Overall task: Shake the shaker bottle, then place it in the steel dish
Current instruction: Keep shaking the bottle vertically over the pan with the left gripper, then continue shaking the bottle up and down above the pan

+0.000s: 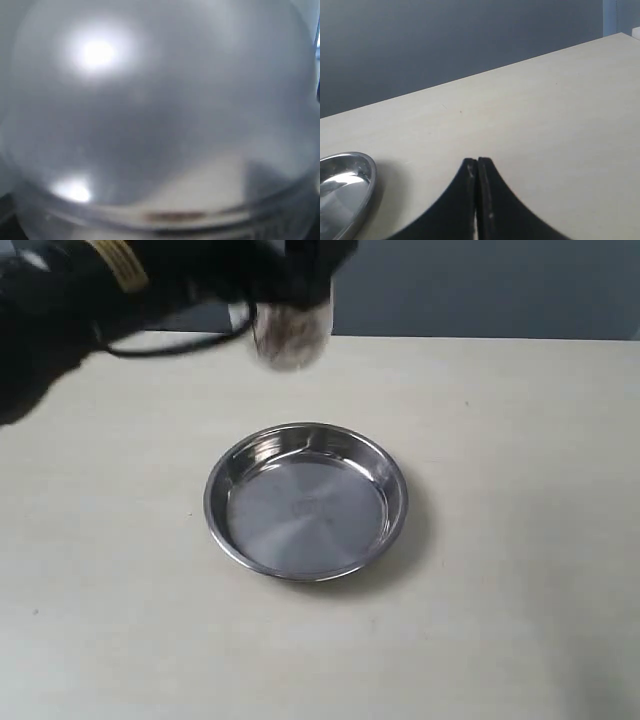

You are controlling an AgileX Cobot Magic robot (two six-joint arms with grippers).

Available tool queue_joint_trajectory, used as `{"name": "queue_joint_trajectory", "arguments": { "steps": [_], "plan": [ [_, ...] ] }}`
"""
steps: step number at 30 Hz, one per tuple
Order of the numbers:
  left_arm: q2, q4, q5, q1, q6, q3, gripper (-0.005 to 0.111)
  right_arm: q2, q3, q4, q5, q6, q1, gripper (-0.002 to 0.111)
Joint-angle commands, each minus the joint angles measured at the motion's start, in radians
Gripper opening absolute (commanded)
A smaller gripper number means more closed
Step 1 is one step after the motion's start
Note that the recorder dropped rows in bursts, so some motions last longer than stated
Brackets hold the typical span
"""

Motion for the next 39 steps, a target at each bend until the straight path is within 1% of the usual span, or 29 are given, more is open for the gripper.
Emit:
{"name": "queue_joint_trajectory", "arguments": {
  "steps": [1, 2, 4, 6, 7, 8, 9, 10, 12, 14, 16, 17, 18, 21, 22, 25, 26, 27, 28, 29, 30, 31, 32, 33, 34, 35, 37, 38, 39],
  "plan": [
    [0.201, -0.189, 0.045, 0.016, -0.037, 0.171, 0.000, -0.004, 0.002, -0.006, -0.011, -0.003, 0.004, -0.001],
    [0.235, -0.186, 0.021, 0.009, -0.089, 0.200, 0.000, -0.004, 0.002, -0.006, -0.011, -0.003, 0.004, -0.001],
    [0.213, -0.098, -0.063, -0.012, -0.149, 0.215, 0.000, -0.004, 0.002, -0.006, -0.011, -0.003, 0.004, -0.001],
    [0.107, 0.055, -0.214, -0.023, -0.149, 0.167, 0.000, -0.004, 0.002, -0.006, -0.011, -0.003, 0.004, -0.001],
    [0.042, 0.103, -0.248, -0.023, -0.140, 0.133, 0.000, -0.004, 0.002, -0.006, -0.011, -0.003, 0.004, -0.001],
    [-0.011, 0.127, -0.224, -0.023, -0.101, 0.088, 0.000, -0.004, 0.002, -0.006, -0.011, -0.003, 0.004, -0.001],
    [-0.036, 0.097, -0.159, -0.023, -0.077, 0.062, 0.000, -0.004, 0.002, -0.006, -0.011, -0.003, 0.004, -0.001],
    [0.003, 0.010, -0.035, -0.021, -0.035, 0.085, 0.000, -0.004, 0.002, -0.006, -0.011, -0.003, 0.004, -0.001],
    [0.115, -0.045, -0.008, -0.021, -0.039, 0.162, 0.000, -0.004, 0.002, -0.006, -0.011, -0.003, 0.004, -0.001],
    [0.167, -0.048, -0.095, -0.037, -0.068, 0.217, 0.000, -0.004, 0.002, -0.006, -0.011, -0.003, 0.004, -0.001],
    [0.153, -0.024, -0.296, -0.058, -0.070, 0.254, 0.000, -0.004, 0.002, -0.006, -0.011, -0.003, 0.004, -0.001],
    [0.120, -0.027, -0.429, -0.068, -0.068, 0.248, 0.000, -0.004, 0.002, -0.006, -0.011, -0.003, 0.004, -0.001],
    [0.108, -0.046, -0.432, -0.068, -0.068, 0.236, 0.000, -0.004, 0.002, -0.006, -0.011, -0.003, 0.004, -0.001],
    [0.085, -0.063, -0.284, -0.073, -0.073, 0.209, 0.000, -0.004, 0.002, -0.006, -0.011, -0.003, 0.004, -0.001],
    [0.088, -0.052, -0.273, -0.075, -0.073, 0.211, 0.000, -0.004, 0.002, -0.006, -0.011, -0.003, 0.004, -0.001],
    [0.056, -0.006, -0.405, -0.078, -0.035, 0.185, 0.000, -0.004, 0.002, -0.006, -0.011, -0.003, 0.004, -0.001],
    [0.023, -0.007, -0.386, -0.078, 0.025, 0.151, 0.000, -0.004, 0.002, -0.006, -0.011, -0.003, 0.004, -0.001],
    [0.012, -0.085, -0.240, -0.078, 0.044, 0.126, 0.000, -0.004, 0.002, -0.006, -0.011, -0.003, 0.004, -0.001],
    [0.038, -0.170, -0.146, -0.078, 0.073, 0.135, 0.000, -0.004, 0.002, -0.006, -0.011, -0.003, 0.004, -0.001],
    [0.088, -0.255, -0.131, -0.070, 0.106, 0.178, 0.000, -0.004, 0.002, -0.006, -0.011, -0.003, 0.004, -0.001],
    [0.113, -0.329, -0.193, -0.061, 0.099, 0.219, 0.000, -0.004, 0.002, -0.006, -0.011, -0.003, 0.004, -0.001],
    [0.126, -0.381, -0.317, -0.068, 0.013, 0.248, 0.000, -0.004, 0.002, -0.006, -0.011, -0.003, 0.004, -0.001],
    [0.131, -0.263, -0.344, -0.083, -0.049, 0.249, 0.000, -0.004, 0.002, -0.006, -0.011, -0.003, 0.004, -0.001],
    [0.131, -0.004, -0.306, -0.105, -0.054, 0.229, 0.000, -0.004, 0.002, -0.006, -0.011, -0.003, 0.004, -0.001],
    [0.131, 0.063, -0.268, -0.112, -0.054, 0.219, 0.000, -0.004, 0.002, -0.006, -0.011, -0.003, 0.004, -0.001],
    [0.131, -0.007, -0.228, -0.114, -0.027, 0.214, 0.000, -0.004, 0.002, -0.006, -0.011, -0.003, 0.004, -0.001],
    [0.142, -0.404, -0.235, -0.077, 0.124, 0.217, 0.000, -0.004, 0.002, -0.006, -0.011, -0.003, 0.004, -0.001],
    [0.148, -0.627, -0.266, -0.060, 0.141, 0.219, 0.000, -0.004, 0.002, -0.006, -0.011, -0.003, 0.004, -0.001],
    [0.150, -0.686, -0.259, -0.060, 0.141, 0.219, 0.000, -0.004, 0.002, -0.006, -0.011, -0.003, 0.004, -0.001]
  ]
}}
